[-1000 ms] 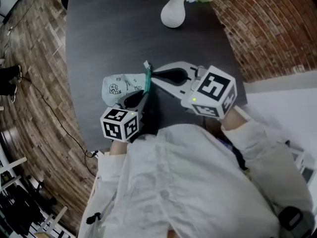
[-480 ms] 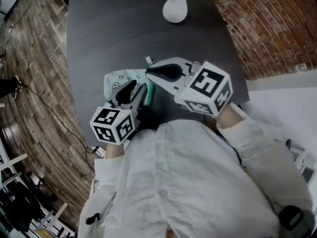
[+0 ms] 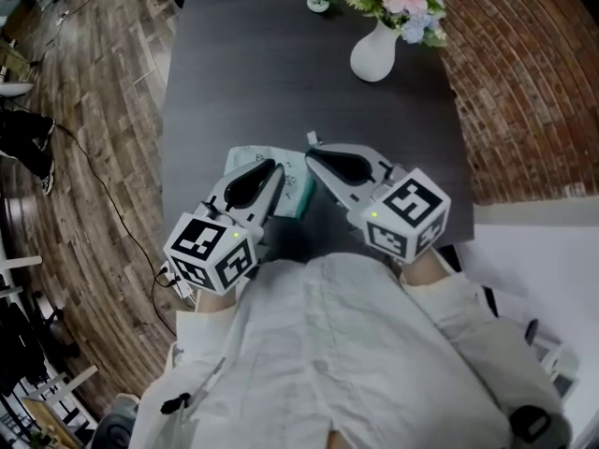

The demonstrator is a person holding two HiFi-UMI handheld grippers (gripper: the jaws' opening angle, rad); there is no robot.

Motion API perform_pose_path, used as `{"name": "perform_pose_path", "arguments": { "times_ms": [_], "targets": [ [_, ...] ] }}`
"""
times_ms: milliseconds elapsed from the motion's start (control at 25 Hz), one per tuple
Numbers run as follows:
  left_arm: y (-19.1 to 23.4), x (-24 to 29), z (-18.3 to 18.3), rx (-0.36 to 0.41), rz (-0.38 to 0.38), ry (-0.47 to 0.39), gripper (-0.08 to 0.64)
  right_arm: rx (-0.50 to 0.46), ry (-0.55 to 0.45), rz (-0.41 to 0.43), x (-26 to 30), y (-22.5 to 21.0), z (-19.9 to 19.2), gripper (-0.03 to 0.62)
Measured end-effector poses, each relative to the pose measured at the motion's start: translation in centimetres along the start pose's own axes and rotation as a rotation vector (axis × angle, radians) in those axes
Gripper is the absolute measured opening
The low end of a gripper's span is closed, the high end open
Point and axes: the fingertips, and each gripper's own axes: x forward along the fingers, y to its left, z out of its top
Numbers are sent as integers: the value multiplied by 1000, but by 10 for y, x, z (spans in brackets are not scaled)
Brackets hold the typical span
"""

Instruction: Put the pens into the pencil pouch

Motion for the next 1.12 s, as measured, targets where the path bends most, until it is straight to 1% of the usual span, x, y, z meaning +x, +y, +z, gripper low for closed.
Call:
{"name": "perform_pose_path", "arguments": {
  "times_ms": [120,280,360,560,720,1120],
  "targets": [
    [-3,-2,-2,-2,-4,-16,31,26,-33,-9,2,5,2,11],
    [-5,-6,-4,-18,10,-48,11,81,-112,-70,1,4,2,8],
    [-3,-7,-6,-31,27,-44,8,96,-127,-87,2,5,0,6],
    [7,-6,-26,-57,86,42,6,98,-108,-69,6,13,-10,6],
    [6,-7,-35,-65,83,71,6,98,-98,-61,6,17,-16,6],
    [5,-9,-46,-88,84,112,6,85,-80,-38,6,25,-23,6]
  ]
}}
